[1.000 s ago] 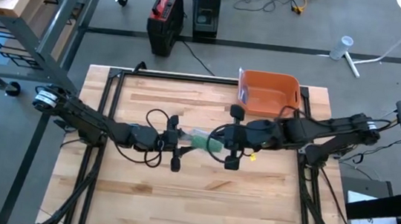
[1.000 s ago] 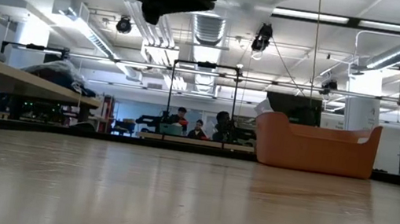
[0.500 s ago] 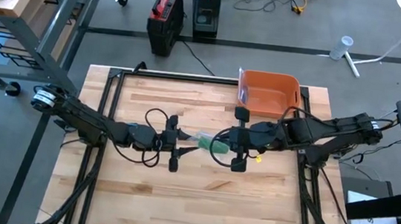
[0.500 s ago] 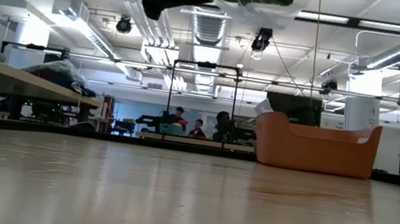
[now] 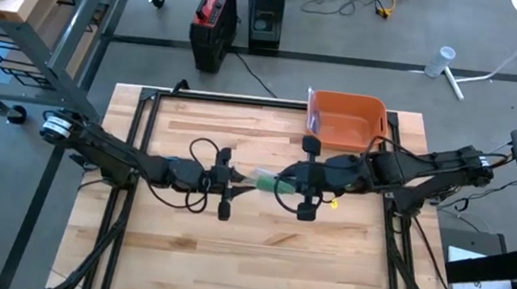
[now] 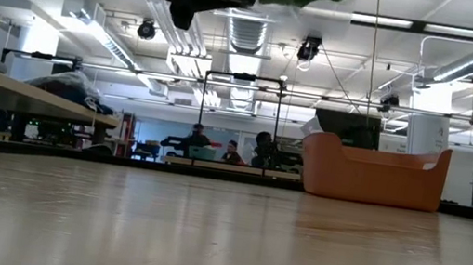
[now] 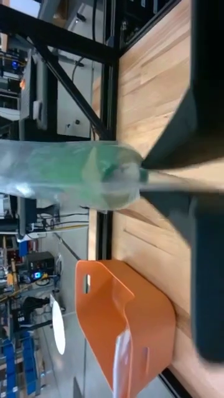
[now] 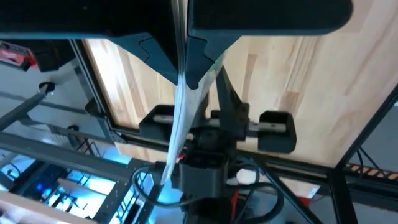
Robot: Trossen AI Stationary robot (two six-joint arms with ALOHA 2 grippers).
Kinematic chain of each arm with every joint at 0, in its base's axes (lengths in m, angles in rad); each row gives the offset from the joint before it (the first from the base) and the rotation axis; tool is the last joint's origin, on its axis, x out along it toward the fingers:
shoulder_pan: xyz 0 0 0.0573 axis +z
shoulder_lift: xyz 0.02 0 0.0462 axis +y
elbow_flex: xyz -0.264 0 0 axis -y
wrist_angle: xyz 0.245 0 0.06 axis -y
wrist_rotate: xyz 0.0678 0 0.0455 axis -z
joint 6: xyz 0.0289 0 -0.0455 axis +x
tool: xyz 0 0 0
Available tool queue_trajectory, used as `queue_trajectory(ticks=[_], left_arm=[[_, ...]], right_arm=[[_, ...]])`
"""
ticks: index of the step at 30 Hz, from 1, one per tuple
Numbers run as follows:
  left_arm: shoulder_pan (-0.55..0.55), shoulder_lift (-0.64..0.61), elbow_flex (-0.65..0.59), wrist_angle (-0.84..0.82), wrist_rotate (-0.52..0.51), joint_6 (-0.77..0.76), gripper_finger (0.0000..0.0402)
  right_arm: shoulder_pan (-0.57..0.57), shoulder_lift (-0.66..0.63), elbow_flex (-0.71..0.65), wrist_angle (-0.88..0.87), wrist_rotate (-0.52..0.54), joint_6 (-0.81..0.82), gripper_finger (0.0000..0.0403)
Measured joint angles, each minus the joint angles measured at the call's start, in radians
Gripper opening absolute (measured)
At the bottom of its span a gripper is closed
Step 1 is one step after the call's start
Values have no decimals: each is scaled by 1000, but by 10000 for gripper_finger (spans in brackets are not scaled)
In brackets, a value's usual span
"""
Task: Roll bandage
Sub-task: Put the rolled green bandage inside the transparent zip bag
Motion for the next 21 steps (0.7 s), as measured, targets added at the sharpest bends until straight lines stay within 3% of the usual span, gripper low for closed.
queue_trajectory(ticks=[2,7,14,21], left_arm=[[0,8,0,20,0,6,14],[-1,19,-1,49,0,12,3],[-1,21,-2,72,0,14,1],[-1,21,-2,102,0,8,11]], right_arm=[[0,-1,0,24,0,-2,2],[0,-2,-1,86,1,-19,2],[-1,-2,-1,262,1,-66,2],[0,-1,-1,270,1,-68,2]])
